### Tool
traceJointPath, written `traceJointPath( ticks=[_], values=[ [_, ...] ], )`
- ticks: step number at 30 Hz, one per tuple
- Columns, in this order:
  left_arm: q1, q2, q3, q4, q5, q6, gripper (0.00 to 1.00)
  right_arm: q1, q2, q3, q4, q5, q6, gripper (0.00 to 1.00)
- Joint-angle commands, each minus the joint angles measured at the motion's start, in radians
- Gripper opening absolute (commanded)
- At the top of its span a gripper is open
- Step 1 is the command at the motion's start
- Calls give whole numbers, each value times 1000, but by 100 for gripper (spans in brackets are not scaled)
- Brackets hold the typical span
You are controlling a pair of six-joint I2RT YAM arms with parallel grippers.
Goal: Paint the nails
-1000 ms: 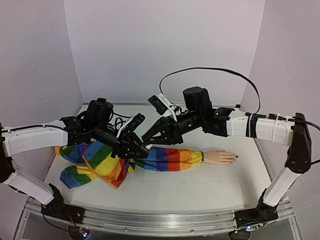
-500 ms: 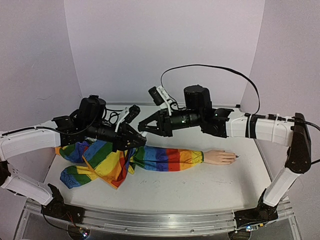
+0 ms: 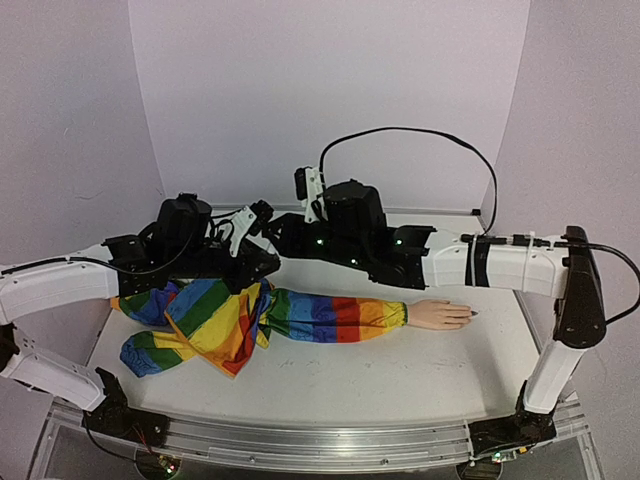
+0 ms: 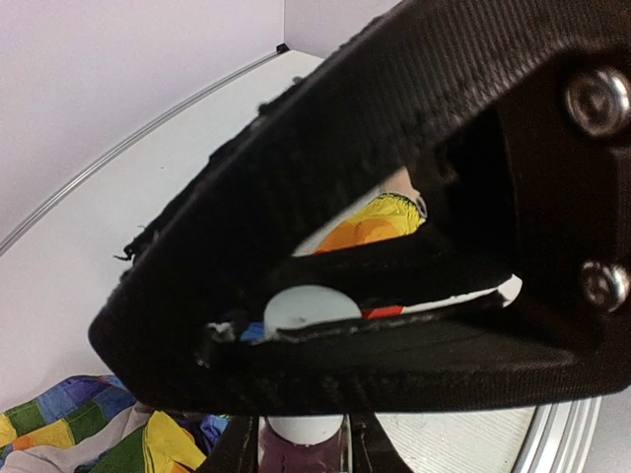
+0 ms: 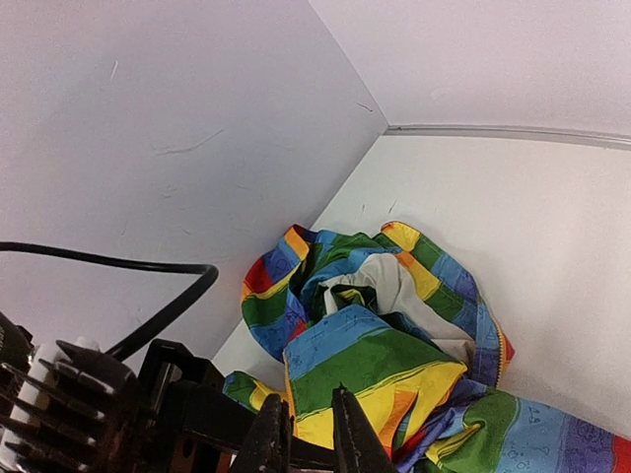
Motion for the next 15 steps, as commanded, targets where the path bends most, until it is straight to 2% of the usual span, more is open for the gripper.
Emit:
traceJointPath(
  ticks=[1,2,3,6,9,11,15],
  values=[
    [5,-50,12,275,-80,-39,0,18,-88,-45,-94,-71,2,18],
    [6,-59,-6,274,-73,-51,0,-6,-111,-50,-93,-97,-21,32],
    [6,-67,-24,271,-63,-76,0,-33,-135,-57,-93,-128,-30,41],
    [7,-92,-77,254,-48,-130,0,-120,-217,-104,-76,-203,-80,64],
    [11,-117,-93,214,55,-152,0,-211,-287,-167,-40,-349,-135,84],
    [15,-129,-93,198,187,-163,0,-251,-295,-186,-11,-500,-190,89],
    [20,-127,-60,191,528,-174,0,-268,-265,-213,127,-878,-287,89]
  ],
)
